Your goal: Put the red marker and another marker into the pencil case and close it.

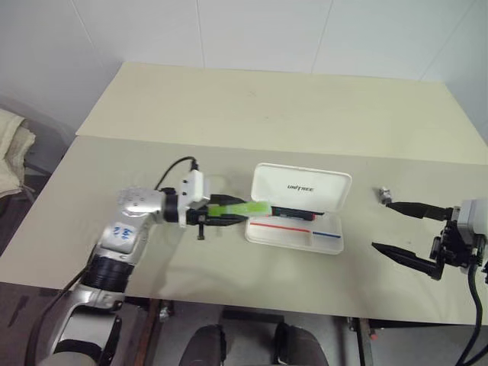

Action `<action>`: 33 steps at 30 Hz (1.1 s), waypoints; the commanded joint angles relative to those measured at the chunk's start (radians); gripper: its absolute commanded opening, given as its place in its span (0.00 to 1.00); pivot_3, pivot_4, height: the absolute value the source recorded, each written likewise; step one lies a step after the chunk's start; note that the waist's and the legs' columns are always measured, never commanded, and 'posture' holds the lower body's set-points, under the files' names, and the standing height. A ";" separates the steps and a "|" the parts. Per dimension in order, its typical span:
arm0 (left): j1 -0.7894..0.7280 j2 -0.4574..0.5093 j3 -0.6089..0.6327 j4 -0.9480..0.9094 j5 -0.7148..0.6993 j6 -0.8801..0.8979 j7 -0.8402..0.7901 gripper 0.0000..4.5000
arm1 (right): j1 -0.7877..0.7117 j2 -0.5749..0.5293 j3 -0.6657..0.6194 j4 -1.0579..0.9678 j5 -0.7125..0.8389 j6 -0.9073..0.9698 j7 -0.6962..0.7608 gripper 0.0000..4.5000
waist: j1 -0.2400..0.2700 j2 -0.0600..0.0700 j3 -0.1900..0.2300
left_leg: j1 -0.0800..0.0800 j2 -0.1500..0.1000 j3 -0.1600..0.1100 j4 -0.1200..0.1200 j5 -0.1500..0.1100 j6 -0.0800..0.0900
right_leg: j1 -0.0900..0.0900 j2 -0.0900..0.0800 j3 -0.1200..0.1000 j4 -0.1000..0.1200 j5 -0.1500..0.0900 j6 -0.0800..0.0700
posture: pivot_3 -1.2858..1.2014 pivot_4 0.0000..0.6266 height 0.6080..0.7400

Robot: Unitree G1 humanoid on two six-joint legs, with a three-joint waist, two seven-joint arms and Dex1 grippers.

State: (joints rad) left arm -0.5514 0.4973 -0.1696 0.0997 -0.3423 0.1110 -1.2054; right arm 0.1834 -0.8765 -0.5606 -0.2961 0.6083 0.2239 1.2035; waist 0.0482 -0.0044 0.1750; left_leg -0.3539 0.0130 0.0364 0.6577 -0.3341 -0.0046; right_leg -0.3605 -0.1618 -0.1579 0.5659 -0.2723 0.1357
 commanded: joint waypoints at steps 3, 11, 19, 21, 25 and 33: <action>-0.057 -0.073 -0.072 0.031 0.060 -0.019 0.004 0.25 | 0.059 0.028 -0.083 -0.088 0.034 0.007 -0.047 1.00 | 0.007 0.000 0.000 | 0.000 0.000 0.000 0.002 0.000 0.000 | 0.001 0.000 0.000 0.000 0.000 0.000 | 0.52 0.24 1.00; -0.099 -0.182 -0.155 0.123 0.164 -0.052 0.055 0.25 | 0.111 0.054 -0.087 -0.153 0.039 0.014 -0.091 1.00 | 0.007 -0.001 0.000 | 0.000 0.000 -0.001 0.002 0.000 0.001 | 0.001 0.000 0.000 0.000 0.001 0.000 | 0.52 0.24 1.00; -0.136 -0.249 -0.182 0.211 0.219 -0.097 0.074 0.25 | 0.115 0.060 -0.077 -0.188 0.044 0.026 -0.123 1.00 | 0.005 -0.001 0.000 | -0.001 0.000 -0.001 0.004 -0.001 0.001 | 0.001 0.000 0.000 0.000 0.001 -0.001 | 0.52 0.24 1.00; -0.139 -0.255 -0.186 0.224 0.226 -0.104 0.072 0.25 | 0.115 0.061 -0.075 -0.196 0.046 0.029 -0.130 1.00 | 0.006 -0.001 0.000 | -0.001 0.000 -0.001 0.004 -0.001 0.001 | 0.001 0.000 0.000 0.000 0.001 -0.001 | 0.52 0.24 1.00; -0.144 -0.263 -0.183 0.252 0.239 -0.124 0.074 0.25 | 0.113 0.065 -0.071 -0.212 0.047 0.036 -0.143 1.00 | 0.007 -0.001 0.000 | -0.001 0.000 -0.001 0.004 -0.001 0.002 | 0.001 0.000 0.000 0.000 0.001 -0.001 | 0.52 0.24 1.00; -0.166 -0.284 -0.176 0.313 0.252 -0.141 0.091 0.25 | 0.112 0.067 -0.069 -0.236 0.053 0.044 -0.164 1.00 | 0.006 -0.001 0.000 | -0.001 0.000 -0.001 0.004 -0.001 0.002 | 0.001 0.000 0.000 0.000 0.001 -0.001 | 0.52 0.24 1.00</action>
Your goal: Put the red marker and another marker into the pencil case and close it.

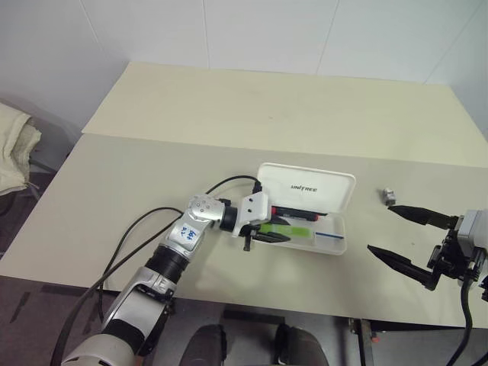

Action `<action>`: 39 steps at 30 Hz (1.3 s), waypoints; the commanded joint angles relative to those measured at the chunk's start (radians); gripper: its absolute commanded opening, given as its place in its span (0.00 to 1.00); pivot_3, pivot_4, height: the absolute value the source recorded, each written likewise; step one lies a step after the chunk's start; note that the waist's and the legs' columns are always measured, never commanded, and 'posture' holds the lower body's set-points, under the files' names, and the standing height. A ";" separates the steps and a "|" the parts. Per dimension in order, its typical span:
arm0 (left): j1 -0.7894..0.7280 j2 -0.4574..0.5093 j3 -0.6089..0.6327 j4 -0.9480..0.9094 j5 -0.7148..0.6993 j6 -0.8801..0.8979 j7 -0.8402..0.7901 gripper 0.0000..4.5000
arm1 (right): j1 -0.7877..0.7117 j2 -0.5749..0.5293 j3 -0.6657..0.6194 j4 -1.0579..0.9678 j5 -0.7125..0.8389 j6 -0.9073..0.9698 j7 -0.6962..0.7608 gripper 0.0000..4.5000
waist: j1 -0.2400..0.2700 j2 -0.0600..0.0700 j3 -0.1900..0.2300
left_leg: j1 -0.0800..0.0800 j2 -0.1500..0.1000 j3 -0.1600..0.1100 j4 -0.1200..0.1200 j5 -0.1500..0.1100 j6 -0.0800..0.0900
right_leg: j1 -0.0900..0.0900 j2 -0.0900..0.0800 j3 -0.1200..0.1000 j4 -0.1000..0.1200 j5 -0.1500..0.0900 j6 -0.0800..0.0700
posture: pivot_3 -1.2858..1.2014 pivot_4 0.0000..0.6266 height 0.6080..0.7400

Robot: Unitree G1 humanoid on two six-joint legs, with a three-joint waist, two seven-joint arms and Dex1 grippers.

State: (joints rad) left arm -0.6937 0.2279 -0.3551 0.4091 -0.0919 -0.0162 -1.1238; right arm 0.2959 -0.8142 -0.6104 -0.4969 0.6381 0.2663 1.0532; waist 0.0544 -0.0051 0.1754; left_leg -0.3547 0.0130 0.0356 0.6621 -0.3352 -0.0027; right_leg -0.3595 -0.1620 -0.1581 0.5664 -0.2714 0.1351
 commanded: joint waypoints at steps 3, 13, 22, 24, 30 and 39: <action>-0.028 -0.028 0.015 0.005 -0.011 -0.006 0.003 0.42 | -0.003 0.004 -0.019 -0.037 0.023 0.002 -0.018 1.00 | 0.002 0.000 0.000 | 0.000 0.000 0.000 0.000 0.000 0.000 | 0.000 0.000 0.000 0.000 0.000 0.000 | 0.52 0.24 1.00; -0.025 -0.042 0.041 -0.055 -0.072 0.074 -0.055 0.91 | -0.041 0.004 0.022 -0.019 0.009 -0.002 -0.037 1.00 | -0.001 0.000 0.000 | 0.000 0.000 0.000 0.000 0.000 0.001 | 0.000 0.000 0.000 0.000 0.000 0.000 | 0.52 0.24 1.00; 0.000 0.003 0.128 -0.172 -0.208 0.136 -0.128 0.91 | -0.177 0.083 0.123 0.133 -0.185 0.085 -0.368 1.00 | -0.003 0.000 0.000 | 0.000 0.000 0.000 0.002 0.000 0.000 | 0.000 0.000 0.000 0.001 0.000 0.000 | 0.52 0.24 1.00; 0.005 0.024 0.149 -0.195 -0.228 0.145 -0.134 0.91 | -0.218 0.122 0.132 0.165 -0.210 0.109 -0.450 1.00 | -0.005 0.001 -0.001 | 0.000 0.001 0.000 0.002 0.000 0.000 | 0.000 0.000 0.000 0.001 0.000 0.000 | 0.52 0.24 1.00; 0.041 0.154 0.257 -0.275 -0.299 0.244 -0.127 0.91 | -0.378 0.273 0.172 0.330 -0.308 0.120 -0.690 1.00 | -0.020 0.001 -0.001 | 0.000 0.001 0.001 0.001 0.000 0.000 | -0.001 0.000 0.001 0.002 0.000 0.000 | 0.52 0.24 1.00; 0.046 0.317 0.360 -0.312 -0.298 0.260 -0.078 0.91 | -0.539 0.337 0.254 0.601 -0.385 0.009 -0.735 1.00 | -0.032 0.001 -0.001 | -0.001 0.000 0.001 0.000 0.000 0.000 | -0.001 0.000 0.001 0.001 0.000 0.000 | 0.52 0.24 1.00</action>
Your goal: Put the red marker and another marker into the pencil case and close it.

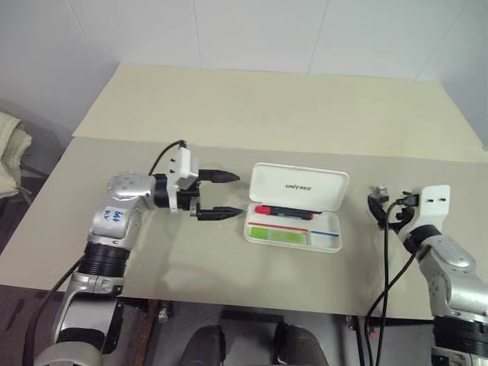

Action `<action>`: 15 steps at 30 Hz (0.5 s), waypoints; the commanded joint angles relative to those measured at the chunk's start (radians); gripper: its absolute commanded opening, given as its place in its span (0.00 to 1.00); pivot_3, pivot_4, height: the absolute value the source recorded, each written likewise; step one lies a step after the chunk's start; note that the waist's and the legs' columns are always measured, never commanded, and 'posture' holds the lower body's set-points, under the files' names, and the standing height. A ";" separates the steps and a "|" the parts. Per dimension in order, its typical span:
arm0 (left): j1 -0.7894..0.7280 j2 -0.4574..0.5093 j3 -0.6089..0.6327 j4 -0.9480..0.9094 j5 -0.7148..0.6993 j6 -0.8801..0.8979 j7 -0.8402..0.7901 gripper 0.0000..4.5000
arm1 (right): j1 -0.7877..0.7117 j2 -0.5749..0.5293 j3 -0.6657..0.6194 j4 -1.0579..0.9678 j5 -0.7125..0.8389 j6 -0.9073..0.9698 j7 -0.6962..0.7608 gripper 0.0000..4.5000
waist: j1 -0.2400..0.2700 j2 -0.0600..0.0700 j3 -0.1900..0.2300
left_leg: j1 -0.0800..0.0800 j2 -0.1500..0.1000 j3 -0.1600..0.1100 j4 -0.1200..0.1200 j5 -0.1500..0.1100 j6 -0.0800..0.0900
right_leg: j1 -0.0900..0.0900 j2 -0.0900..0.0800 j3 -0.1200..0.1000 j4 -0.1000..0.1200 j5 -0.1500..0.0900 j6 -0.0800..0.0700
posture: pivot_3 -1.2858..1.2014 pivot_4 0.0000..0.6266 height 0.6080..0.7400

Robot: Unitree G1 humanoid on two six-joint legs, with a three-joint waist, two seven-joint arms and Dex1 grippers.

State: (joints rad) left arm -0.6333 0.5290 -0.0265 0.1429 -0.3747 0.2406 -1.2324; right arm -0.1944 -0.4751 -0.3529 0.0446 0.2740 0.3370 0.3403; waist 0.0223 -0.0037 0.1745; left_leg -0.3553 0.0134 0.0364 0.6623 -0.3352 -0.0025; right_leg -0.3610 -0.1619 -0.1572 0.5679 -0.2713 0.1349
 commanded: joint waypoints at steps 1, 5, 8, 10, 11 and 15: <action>-0.020 0.019 0.039 -0.053 -0.016 0.009 0.045 0.91 | -0.072 -0.002 0.003 0.099 -0.029 -0.078 -0.022 1.00 | 0.000 0.000 0.000 | 0.000 0.000 0.000 0.000 0.000 0.000 | 0.000 0.000 0.000 0.000 0.000 0.000 | 0.52 0.24 1.00; -0.031 0.014 0.052 -0.091 -0.019 0.045 0.106 0.91 | -0.161 -0.009 0.021 0.278 -0.085 -0.170 -0.052 1.00 | -0.002 0.000 0.000 | 0.000 0.001 0.000 0.000 0.000 0.000 | 0.000 0.000 0.000 0.000 0.000 0.000 | 0.52 0.24 1.00; -0.029 0.013 0.053 -0.111 -0.016 0.060 0.142 0.92 | -0.221 -0.017 0.024 0.416 -0.119 -0.226 -0.091 0.91 | -0.003 0.000 0.000 | 0.000 0.000 0.000 0.000 0.000 0.000 | 0.000 0.000 0.000 0.000 0.000 0.000 | 0.52 0.24 1.00; -0.027 0.015 0.054 -0.121 -0.018 0.068 0.158 0.92 | -0.248 -0.017 0.027 0.472 -0.125 -0.247 -0.097 0.79 | -0.005 0.000 0.000 | 0.000 0.000 0.000 0.000 0.000 0.000 | 0.000 0.000 0.000 0.000 0.000 0.000 | 0.52 0.24 1.00; -0.026 0.015 0.055 -0.126 -0.019 0.072 0.165 0.92 | -0.261 -0.016 0.031 0.494 -0.130 -0.261 -0.101 0.70 | -0.006 0.000 0.000 | 0.000 0.000 0.000 0.000 0.000 0.000 | 0.000 0.000 0.000 0.000 0.000 0.000 | 0.52 0.24 1.00; -0.024 0.023 0.059 -0.141 -0.021 0.080 0.184 0.92 | -0.285 -0.010 0.046 0.523 -0.136 -0.276 -0.099 0.39 | -0.006 0.000 0.000 | 0.000 0.001 0.000 0.000 0.000 -0.001 | 0.000 0.000 0.000 0.000 0.000 0.000 | 0.52 0.24 1.00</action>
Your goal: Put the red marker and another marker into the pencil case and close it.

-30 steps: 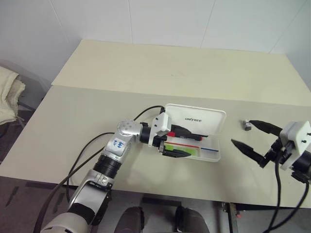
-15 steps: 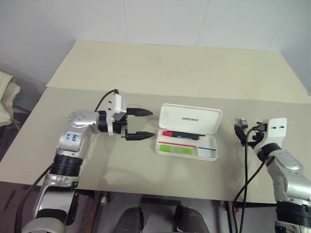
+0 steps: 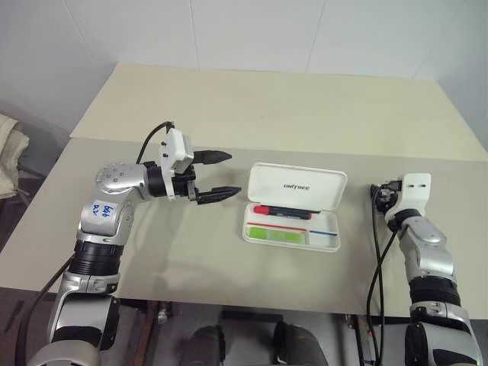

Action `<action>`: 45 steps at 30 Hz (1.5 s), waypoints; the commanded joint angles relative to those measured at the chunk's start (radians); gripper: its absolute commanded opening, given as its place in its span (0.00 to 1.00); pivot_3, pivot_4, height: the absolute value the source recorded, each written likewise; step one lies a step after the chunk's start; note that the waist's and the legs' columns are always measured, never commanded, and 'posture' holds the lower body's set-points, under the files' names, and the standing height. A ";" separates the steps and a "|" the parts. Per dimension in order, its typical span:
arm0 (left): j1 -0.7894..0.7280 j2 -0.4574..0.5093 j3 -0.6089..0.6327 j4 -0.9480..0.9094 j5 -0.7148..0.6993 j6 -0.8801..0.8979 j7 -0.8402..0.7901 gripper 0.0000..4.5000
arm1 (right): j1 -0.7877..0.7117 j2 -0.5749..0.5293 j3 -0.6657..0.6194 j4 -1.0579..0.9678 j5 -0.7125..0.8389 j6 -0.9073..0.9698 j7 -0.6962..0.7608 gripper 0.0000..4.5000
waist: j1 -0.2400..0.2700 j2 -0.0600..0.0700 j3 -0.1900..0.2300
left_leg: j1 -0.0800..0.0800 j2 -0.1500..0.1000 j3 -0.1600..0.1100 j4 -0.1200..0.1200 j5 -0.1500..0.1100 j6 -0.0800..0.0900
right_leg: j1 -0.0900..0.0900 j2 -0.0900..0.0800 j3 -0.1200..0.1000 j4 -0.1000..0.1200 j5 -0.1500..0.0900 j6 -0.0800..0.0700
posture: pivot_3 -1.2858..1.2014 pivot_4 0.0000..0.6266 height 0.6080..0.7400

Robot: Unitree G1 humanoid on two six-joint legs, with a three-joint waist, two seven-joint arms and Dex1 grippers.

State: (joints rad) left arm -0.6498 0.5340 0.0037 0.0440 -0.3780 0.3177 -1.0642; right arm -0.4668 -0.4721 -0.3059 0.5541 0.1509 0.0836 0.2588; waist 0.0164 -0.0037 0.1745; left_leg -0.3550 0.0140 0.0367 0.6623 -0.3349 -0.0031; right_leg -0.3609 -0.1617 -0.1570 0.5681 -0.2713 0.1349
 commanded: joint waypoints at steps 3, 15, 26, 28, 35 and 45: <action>-0.006 0.020 0.027 -0.045 -0.020 0.005 0.019 0.92 | -0.013 -0.017 0.004 0.012 -0.011 -0.028 -0.013 0.12 | 0.000 0.000 0.000 | 0.000 0.000 0.000 0.000 0.000 0.000 | 0.000 0.000 0.000 0.000 0.000 0.000 | 0.52 0.24 1.00; -0.021 -0.014 -0.028 -0.007 -0.006 -0.034 -0.008 0.92 | 0.079 -0.121 -0.036 -0.261 0.055 0.047 0.102 0.09 | 0.005 0.001 0.000 | -0.001 0.000 0.000 0.000 0.000 0.000 | 0.000 0.000 0.000 -0.001 0.000 0.000 | 0.52 0.24 1.00; 0.017 -0.058 -0.075 0.033 0.004 -0.094 -0.055 0.92 | 0.459 -0.346 -0.024 -0.868 0.455 0.239 0.731 0.09 | 0.009 0.000 0.001 | -0.001 0.000 0.001 -0.001 0.000 0.000 | 0.000 0.000 -0.001 -0.002 0.000 0.000 | 0.52 0.24 1.00; 0.025 -0.061 -0.080 0.030 0.004 -0.096 -0.060 0.92 | 0.482 -0.366 -0.004 -0.892 0.470 0.254 0.780 0.09 | 0.009 0.000 0.001 | 0.000 0.000 0.000 0.000 0.000 0.001 | 0.001 0.000 -0.001 -0.001 0.000 0.000 | 0.52 0.24 1.00; 0.050 -0.055 -0.094 0.011 -0.002 -0.092 -0.074 0.92 | 0.358 -0.347 0.147 -0.785 0.416 0.233 0.883 0.09 | 0.008 -0.002 0.001 | 0.001 0.001 0.000 0.002 0.000 0.001 | 0.001 0.000 0.000 0.000 0.002 0.000 | 0.52 0.24 1.00; 0.055 -0.037 -0.087 0.010 -0.003 -0.086 -0.086 0.92 | 0.235 -0.293 0.279 -0.580 0.310 0.130 0.978 0.09 | 0.010 -0.002 0.001 | -0.001 0.000 0.000 0.001 -0.001 0.001 | 0.000 0.000 -0.001 -0.002 0.002 0.000 | 0.52 0.24 1.00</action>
State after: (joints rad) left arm -0.5813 0.4885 -0.0971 0.0859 -0.3721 0.2381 -1.1479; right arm -0.2212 -0.7705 -0.0260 -0.0295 0.4644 0.2411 1.2179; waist 0.0269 -0.0057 0.1759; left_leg -0.3563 0.0141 0.0370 0.6637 -0.3355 -0.0021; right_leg -0.3607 -0.1615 -0.1585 0.5661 -0.2696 0.1346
